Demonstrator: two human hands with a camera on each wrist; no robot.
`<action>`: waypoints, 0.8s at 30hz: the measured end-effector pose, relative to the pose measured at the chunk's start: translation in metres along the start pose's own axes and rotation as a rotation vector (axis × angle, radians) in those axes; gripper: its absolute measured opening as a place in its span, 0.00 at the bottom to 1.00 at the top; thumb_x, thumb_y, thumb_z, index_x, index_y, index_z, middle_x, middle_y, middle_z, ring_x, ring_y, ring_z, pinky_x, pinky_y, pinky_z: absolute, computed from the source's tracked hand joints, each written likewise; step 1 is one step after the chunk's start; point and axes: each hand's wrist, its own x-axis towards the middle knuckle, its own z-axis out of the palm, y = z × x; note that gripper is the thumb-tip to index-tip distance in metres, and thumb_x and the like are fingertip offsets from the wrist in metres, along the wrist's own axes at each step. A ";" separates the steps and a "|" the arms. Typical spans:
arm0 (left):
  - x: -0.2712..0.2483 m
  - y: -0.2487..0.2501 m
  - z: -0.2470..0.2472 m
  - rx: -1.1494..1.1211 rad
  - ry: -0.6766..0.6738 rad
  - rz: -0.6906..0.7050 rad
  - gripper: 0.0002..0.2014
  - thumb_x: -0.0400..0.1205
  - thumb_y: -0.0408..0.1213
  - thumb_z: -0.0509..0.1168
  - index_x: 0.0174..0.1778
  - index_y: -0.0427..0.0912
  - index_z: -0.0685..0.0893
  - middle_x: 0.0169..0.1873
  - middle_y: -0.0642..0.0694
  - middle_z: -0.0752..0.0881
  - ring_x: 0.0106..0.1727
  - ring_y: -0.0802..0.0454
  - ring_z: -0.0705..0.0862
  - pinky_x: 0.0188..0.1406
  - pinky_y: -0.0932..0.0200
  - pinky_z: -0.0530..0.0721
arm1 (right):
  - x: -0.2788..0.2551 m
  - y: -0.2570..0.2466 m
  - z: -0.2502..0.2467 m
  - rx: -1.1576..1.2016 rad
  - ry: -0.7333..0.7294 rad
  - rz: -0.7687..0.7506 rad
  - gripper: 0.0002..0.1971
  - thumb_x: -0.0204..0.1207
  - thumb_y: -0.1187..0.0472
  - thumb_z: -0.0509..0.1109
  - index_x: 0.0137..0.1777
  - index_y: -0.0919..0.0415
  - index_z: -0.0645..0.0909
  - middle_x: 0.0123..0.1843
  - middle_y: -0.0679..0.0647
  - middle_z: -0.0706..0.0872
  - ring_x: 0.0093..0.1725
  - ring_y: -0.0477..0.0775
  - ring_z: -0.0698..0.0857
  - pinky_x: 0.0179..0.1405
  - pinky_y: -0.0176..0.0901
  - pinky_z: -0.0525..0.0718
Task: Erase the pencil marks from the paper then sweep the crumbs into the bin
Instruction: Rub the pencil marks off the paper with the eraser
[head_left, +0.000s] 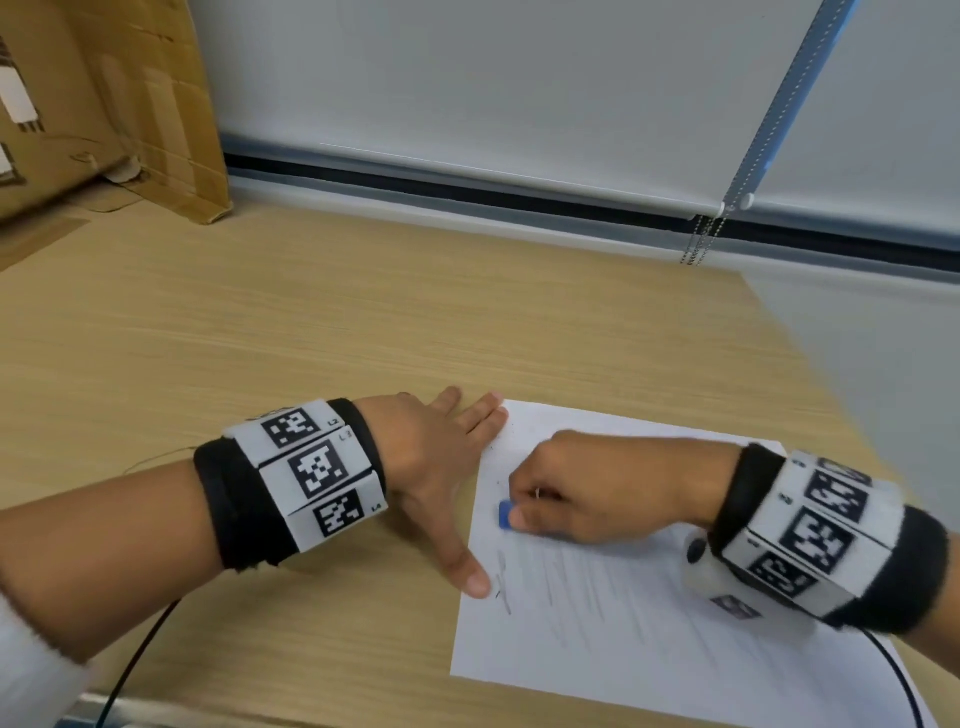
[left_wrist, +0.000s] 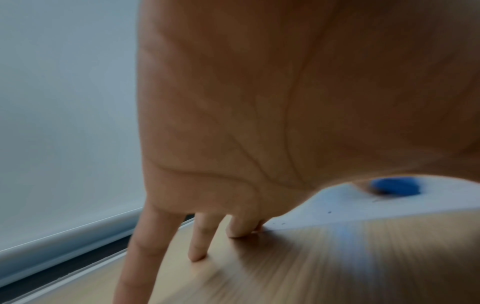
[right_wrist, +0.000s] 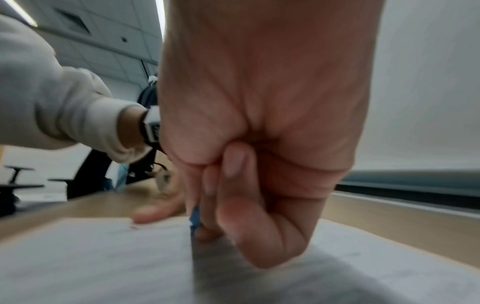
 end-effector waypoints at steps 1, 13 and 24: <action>0.000 0.000 0.000 -0.003 -0.001 0.001 0.74 0.57 0.80 0.67 0.80 0.47 0.22 0.78 0.56 0.22 0.83 0.46 0.28 0.81 0.39 0.47 | -0.004 -0.005 0.004 0.013 -0.039 -0.026 0.20 0.83 0.48 0.60 0.36 0.63 0.76 0.27 0.53 0.78 0.26 0.50 0.71 0.32 0.47 0.76; 0.004 -0.004 0.003 -0.040 -0.008 0.008 0.75 0.55 0.80 0.68 0.80 0.52 0.22 0.77 0.59 0.20 0.82 0.47 0.27 0.80 0.37 0.46 | -0.004 -0.007 0.004 0.018 -0.081 -0.002 0.23 0.82 0.45 0.59 0.33 0.62 0.74 0.26 0.59 0.80 0.27 0.65 0.83 0.33 0.55 0.83; 0.005 -0.002 0.001 -0.059 -0.025 0.001 0.75 0.56 0.78 0.70 0.80 0.51 0.22 0.77 0.58 0.19 0.81 0.48 0.26 0.80 0.38 0.44 | -0.014 -0.020 0.006 -0.041 -0.110 -0.032 0.22 0.83 0.46 0.58 0.38 0.64 0.77 0.29 0.56 0.79 0.26 0.53 0.72 0.31 0.46 0.76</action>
